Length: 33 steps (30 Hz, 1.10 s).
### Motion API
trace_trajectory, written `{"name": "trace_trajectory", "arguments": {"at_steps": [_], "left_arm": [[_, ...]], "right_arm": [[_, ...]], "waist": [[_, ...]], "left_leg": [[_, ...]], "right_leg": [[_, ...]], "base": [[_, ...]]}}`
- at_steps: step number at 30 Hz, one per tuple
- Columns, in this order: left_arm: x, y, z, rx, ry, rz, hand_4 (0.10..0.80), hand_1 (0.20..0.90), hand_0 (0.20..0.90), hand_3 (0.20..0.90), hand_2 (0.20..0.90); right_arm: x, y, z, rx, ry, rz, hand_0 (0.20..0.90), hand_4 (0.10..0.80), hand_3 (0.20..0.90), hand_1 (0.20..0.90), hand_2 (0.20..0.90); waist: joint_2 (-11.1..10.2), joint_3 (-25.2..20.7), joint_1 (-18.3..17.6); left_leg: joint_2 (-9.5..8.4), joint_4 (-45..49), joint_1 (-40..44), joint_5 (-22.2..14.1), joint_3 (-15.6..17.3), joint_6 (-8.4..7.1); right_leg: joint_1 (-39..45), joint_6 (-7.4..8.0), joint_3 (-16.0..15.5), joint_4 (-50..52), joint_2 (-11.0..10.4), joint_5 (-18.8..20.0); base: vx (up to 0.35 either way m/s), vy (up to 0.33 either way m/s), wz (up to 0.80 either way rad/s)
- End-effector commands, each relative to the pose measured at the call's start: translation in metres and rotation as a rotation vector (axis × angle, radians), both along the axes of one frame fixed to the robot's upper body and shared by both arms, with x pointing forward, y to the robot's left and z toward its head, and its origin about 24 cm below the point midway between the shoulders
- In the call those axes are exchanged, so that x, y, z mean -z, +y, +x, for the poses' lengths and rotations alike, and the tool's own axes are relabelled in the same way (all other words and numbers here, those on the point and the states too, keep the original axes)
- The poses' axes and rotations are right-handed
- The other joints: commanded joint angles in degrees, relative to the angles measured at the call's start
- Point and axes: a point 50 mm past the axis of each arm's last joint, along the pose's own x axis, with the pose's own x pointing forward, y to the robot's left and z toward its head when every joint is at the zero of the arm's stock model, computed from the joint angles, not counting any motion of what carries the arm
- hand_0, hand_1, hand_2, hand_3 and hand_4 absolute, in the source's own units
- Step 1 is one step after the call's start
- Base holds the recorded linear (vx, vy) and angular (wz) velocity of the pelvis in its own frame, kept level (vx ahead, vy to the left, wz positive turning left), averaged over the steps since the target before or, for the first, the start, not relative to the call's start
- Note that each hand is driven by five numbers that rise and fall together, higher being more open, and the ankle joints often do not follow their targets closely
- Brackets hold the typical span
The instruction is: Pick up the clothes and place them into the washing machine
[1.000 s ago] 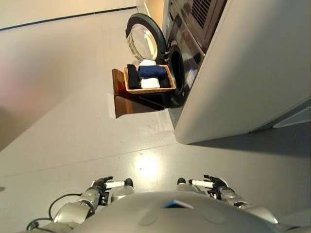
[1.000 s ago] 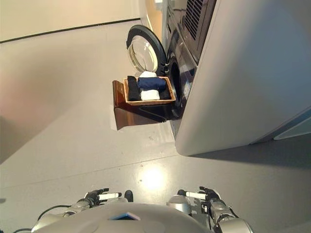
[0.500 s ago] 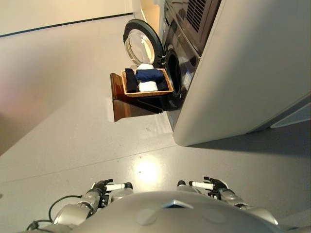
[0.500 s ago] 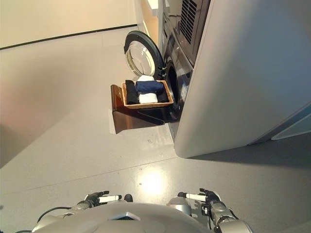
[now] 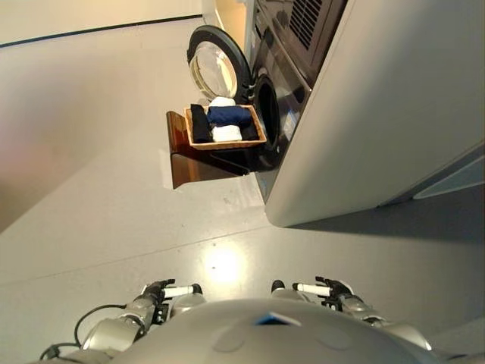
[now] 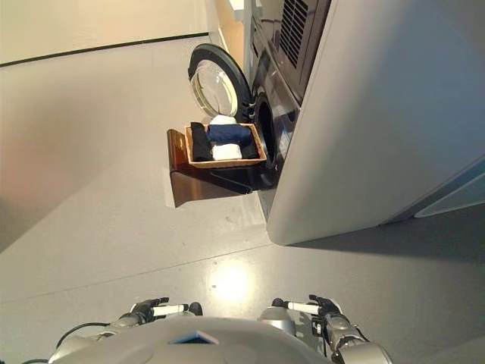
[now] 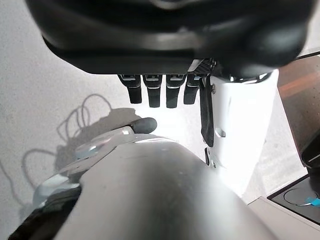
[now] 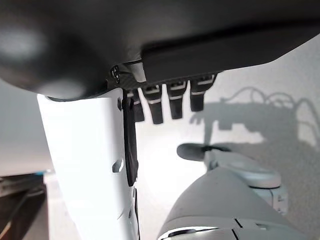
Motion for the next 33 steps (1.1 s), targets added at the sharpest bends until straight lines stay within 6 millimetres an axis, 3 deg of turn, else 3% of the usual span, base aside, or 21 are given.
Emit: {"name": "trace_trajectory", "arguments": {"at_steps": [1,2,4,9,18,24,28,31,33], "left_arm": [[-0.006,0.017,0.017,0.006,-0.021,0.061,0.800,0.900,0.900,0.900,0.900],[-0.006,0.017,0.017,0.006,-0.021,0.061,0.800,0.900,0.900,0.900,0.900],[-0.007,0.020,0.018,0.018,-0.023,0.079,0.800,0.900,0.900,0.900,0.900],[-0.008,0.022,0.019,0.030,-0.025,0.092,0.800,0.900,0.900,0.900,0.900],[-0.006,0.015,0.019,0.054,-0.030,0.086,0.800,0.900,0.900,0.900,0.900],[-0.010,0.020,0.030,-0.002,-0.104,0.106,0.800,0.900,0.900,0.900,0.900],[-0.014,0.020,0.046,-0.009,-0.165,0.108,0.800,0.900,0.900,0.900,0.900],[-0.014,0.015,0.055,0.012,-0.188,0.106,0.800,0.900,0.900,0.900,0.900],[-0.013,0.011,0.053,-0.004,-0.189,0.098,0.800,0.900,0.900,0.900,0.900]], "right_arm": [[-0.006,-0.013,0.020,-0.026,-0.031,-0.049,0.900,0.800,0.900,0.900,0.900],[-0.006,-0.013,0.020,-0.026,-0.031,-0.049,0.900,0.800,0.900,0.900,0.900],[-0.013,-0.020,0.041,-0.028,-0.110,-0.077,0.900,0.800,0.900,0.900,0.900],[-0.019,-0.025,0.057,-0.016,-0.169,-0.099,0.900,0.800,0.900,0.900,0.900],[-0.029,-0.006,0.102,-0.188,-0.300,-0.108,0.900,0.800,0.900,0.900,0.900],[-0.067,-0.018,0.156,-0.243,-0.538,-0.183,0.900,0.800,0.900,0.900,0.900],[-0.076,-0.024,0.167,-0.250,-0.556,-0.220,0.900,0.800,0.900,0.900,0.900],[-0.085,-0.007,0.187,-0.165,-0.665,-0.149,0.900,0.800,0.900,0.900,0.900],[-0.084,0.008,0.188,-0.161,-0.701,-0.078,0.900,0.800,0.900,0.900,0.900]], "waist": [[0.51,3.29,1.37],[0.51,3.28,1.38],[0.51,3.08,1.56],[0.49,2.83,1.83],[0.02,2.85,2.87],[-0.07,3.32,3.22],[0.11,3.44,3.44],[0.55,3.50,3.57],[0.71,3.47,3.54]], "left_leg": [[-7.68,-0.17,0.01,-3.18,3.88,4.04],[-7.68,-0.17,-0.01,-3.18,3.89,4.04],[-8.11,-0.17,-0.22,-3.38,4.28,4.11],[-8.29,-0.17,-0.36,-3.64,4.40,3.91],[-8.21,-0.17,-0.25,-3.63,3.80,3.37],[-8.00,-0.17,0.31,-3.48,3.44,2.91],[-7.83,-0.17,0.75,-3.42,3.22,2.80],[-7.79,-0.17,0.91,-3.30,3.35,2.81],[-7.74,-0.17,0.93,-3.23,3.50,2.72]], "right_leg": [[0.04,-0.20,0.66,3.40,2.46,-4.37],[0.01,-0.19,0.67,3.41,2.45,-4.38],[-0.17,0.25,0.82,2.97,1.93,-3.77],[0.07,0.62,0.66,2.01,1.36,-3.22],[1.08,0.63,-0.73,0.92,1.21,-3.22],[2.16,0.56,-1.66,0.59,1.34,-3.41],[2.76,0.46,-2.06,0.44,1.33,-3.51],[2.97,0.43,-2.01,0.37,1.38,-3.50],[3.02,0.44,-2.12,0.29,1.37,-3.53]], "base": [[0.004,0.039,-0.04],[0.012,0.065,-0.05],[0.027,0.070,-0.05],[0.017,0.024,0.00],[0.000,0.000,0.00],[-0.001,-0.024,0.03],[-0.001,-0.037,0.03],[0.000,0.000,0.00],[0.000,0.000,0.00]]}}
